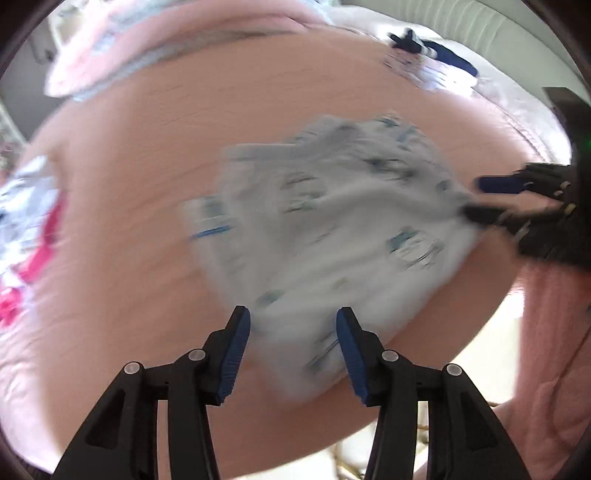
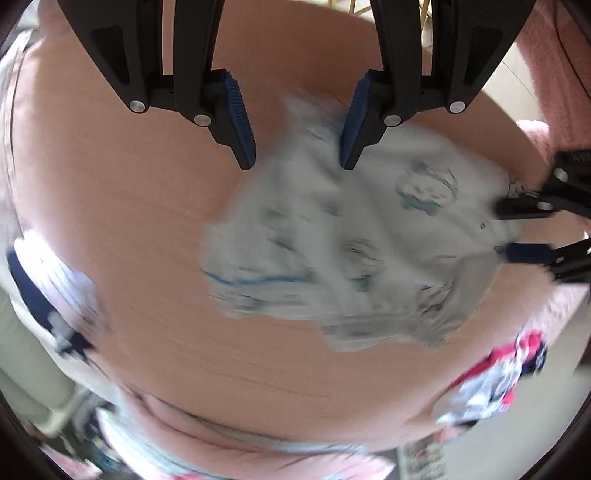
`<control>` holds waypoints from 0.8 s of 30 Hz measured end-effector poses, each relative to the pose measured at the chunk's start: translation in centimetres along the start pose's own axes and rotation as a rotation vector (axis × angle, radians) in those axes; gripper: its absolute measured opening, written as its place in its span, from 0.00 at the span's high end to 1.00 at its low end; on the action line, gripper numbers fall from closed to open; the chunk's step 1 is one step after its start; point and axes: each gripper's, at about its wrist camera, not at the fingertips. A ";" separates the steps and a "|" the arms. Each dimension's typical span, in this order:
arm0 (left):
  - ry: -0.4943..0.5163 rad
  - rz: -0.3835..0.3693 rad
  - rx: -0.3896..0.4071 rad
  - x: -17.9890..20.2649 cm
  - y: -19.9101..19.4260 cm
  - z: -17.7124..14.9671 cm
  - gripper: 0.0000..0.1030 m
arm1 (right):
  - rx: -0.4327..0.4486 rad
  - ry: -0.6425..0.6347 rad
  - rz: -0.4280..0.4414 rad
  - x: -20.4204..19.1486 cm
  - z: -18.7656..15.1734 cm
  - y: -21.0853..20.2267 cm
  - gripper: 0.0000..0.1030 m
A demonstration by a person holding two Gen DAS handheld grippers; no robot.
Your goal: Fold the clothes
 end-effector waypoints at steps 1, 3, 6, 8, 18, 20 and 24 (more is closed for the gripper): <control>-0.016 0.001 0.026 -0.3 -0.5 -0.5 0.56 | 0.012 0.001 0.009 -0.3 0.1 -0.2 0.54; -0.043 -0.033 0.085 -0.4 -1.0 -0.8 0.56 | 0.036 0.002 0.028 -0.9 0.2 -0.7 0.54; -0.002 -0.063 0.097 1.7 0.6 0.1 0.56 | 0.071 0.005 0.057 -1.8 0.5 -1.4 0.54; 0.054 -0.049 -0.043 2.5 3.0 0.1 0.56 | 0.071 -0.006 0.067 -2.6 0.5 -1.3 0.54; -0.046 0.029 -0.034 -2.2 0.6 -2.5 0.53 | 0.058 0.118 -0.032 4.4 -1.6 -3.1 0.45; -0.041 0.029 0.040 -1.2 0.4 -1.8 0.53 | 0.106 0.127 -0.016 3.5 -1.2 -3.7 0.45; -0.036 0.037 0.009 -1.1 2.4 -2.0 0.52 | 0.058 0.086 -0.017 1.8 -1.7 -1.7 0.46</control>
Point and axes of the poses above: each gripper's, at about its wrist camera, not at the fingertips, and y roughly the way its jaws point, x to its right, z to its top, and after that the axes turned 4 degrees about y, right-handed
